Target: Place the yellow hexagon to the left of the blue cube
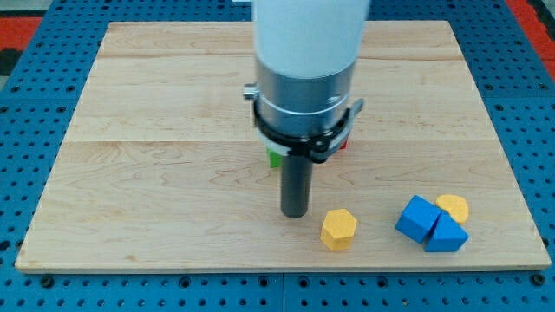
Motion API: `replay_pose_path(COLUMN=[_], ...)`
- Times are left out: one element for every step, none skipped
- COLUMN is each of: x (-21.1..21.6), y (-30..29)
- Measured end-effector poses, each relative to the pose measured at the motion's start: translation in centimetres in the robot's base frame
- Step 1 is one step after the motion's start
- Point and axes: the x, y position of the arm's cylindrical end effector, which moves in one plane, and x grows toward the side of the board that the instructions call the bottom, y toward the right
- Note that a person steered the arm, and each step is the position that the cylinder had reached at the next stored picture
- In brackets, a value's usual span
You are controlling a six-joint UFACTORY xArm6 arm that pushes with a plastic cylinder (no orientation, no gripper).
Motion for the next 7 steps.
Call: replay_pose_path(x=[2.2, 4.2, 3.9, 3.5, 4.8, 6.2, 6.6], y=[0.1, 0.7, 5.3, 8.8, 6.4, 1.9, -0.8])
